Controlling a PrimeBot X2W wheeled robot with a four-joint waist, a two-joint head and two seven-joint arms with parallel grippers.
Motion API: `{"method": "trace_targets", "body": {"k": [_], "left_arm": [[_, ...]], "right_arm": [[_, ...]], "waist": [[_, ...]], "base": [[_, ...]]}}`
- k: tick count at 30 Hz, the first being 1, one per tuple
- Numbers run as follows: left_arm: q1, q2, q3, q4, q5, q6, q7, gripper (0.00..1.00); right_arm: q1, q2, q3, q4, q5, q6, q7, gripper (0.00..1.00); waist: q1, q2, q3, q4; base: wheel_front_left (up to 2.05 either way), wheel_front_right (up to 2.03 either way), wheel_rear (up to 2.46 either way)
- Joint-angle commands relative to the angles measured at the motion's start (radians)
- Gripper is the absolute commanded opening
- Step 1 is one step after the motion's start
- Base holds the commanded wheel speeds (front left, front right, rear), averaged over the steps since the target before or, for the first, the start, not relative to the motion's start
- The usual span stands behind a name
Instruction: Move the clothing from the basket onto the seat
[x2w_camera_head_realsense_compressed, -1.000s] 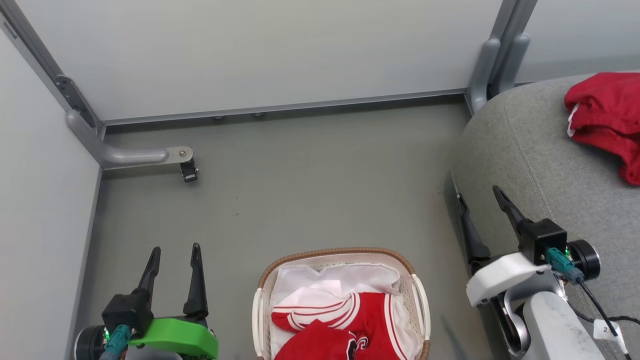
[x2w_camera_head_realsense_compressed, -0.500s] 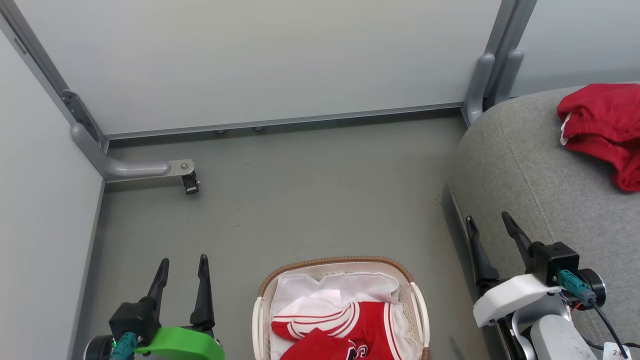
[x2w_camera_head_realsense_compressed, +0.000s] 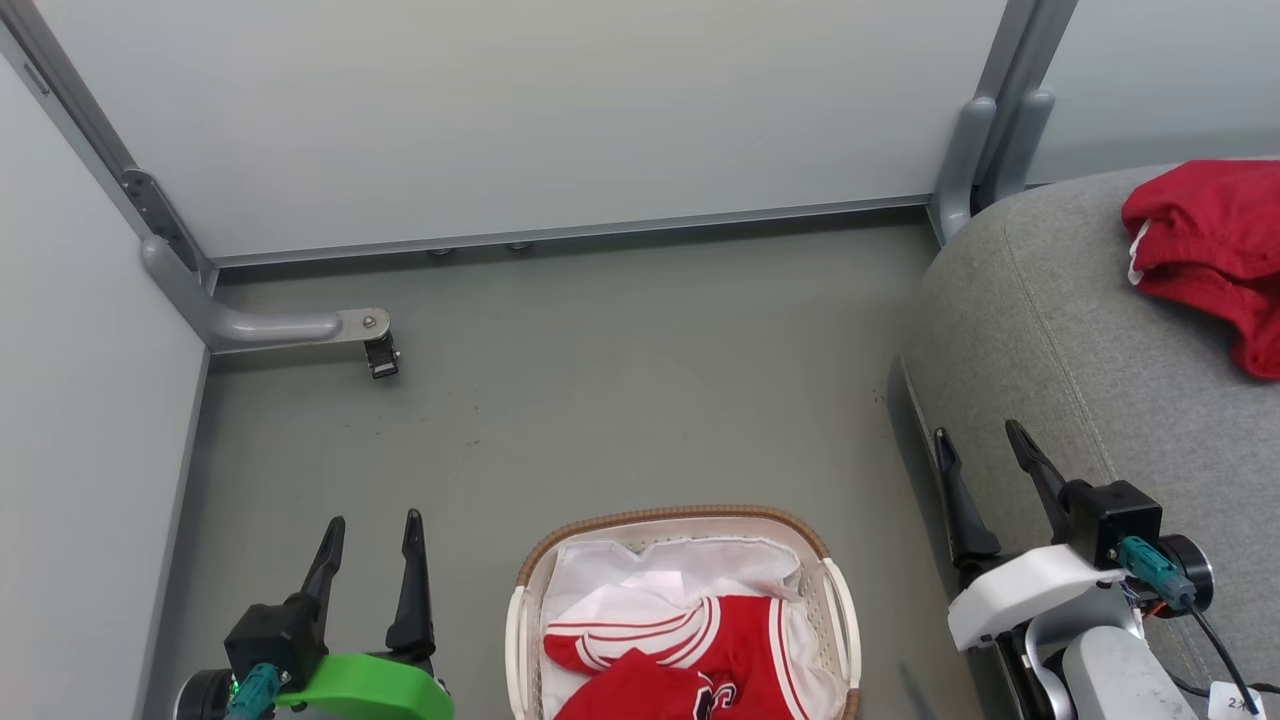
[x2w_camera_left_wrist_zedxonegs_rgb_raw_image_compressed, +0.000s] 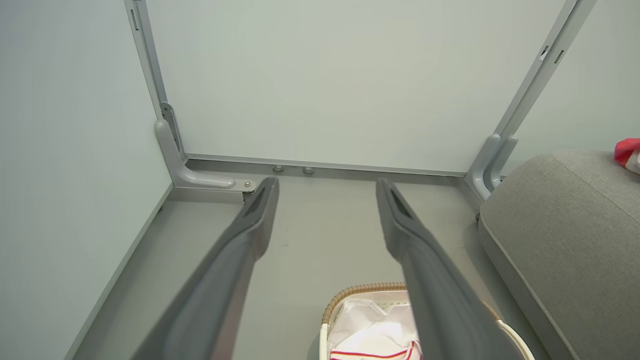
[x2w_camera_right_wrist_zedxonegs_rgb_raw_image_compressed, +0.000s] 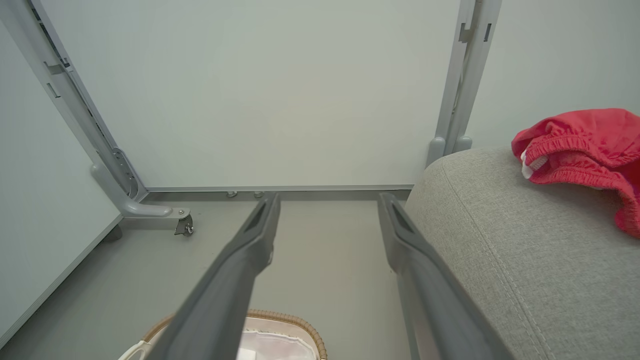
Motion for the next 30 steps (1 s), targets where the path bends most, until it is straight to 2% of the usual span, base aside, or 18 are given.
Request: {"method": "trace_targets", "body": {"k": [1,11,18,23,30], "left_arm": [[-0.010,0.001,-0.001,0.000,-0.006,0.002,0.001,1.00],[-0.034,0.001,-0.010,-0.006,-0.001,-0.001,0.001,1.00],[-0.102,0.001,-0.052,0.016,0.037,-0.017,0.001,1.00],[-0.224,0.001,-0.130,0.128,0.068,-0.038,0.001,1.00],[-0.453,0.002,-0.314,0.388,0.054,-0.055,0.005,1.00]], "right_arm": [[-0.008,-0.004,-0.004,0.000,-0.002,-0.001,-0.004,1.00],[-0.030,-0.004,-0.016,-0.015,-0.012,-0.001,-0.004,1.00],[-0.069,-0.004,-0.048,-0.046,-0.029,-0.001,-0.004,1.00],[-0.117,-0.003,-0.083,-0.075,-0.045,-0.001,-0.004,1.00],[-0.200,-0.004,-0.116,-0.126,-0.043,-0.001,-0.004,1.00]], "waist": [[0.0001,0.0120,0.003,0.001],[0.0001,0.0120,0.054,-0.003],[0.0001,0.0120,0.153,-0.005],[0.0001,0.0120,0.266,-0.014],[0.0001,0.0120,0.439,-0.048]], "base": [[0.00,0.00,0.00],[0.00,0.00,0.00],[0.00,0.00,0.00],[0.00,0.00,0.00],[0.00,0.00,0.00]]}}
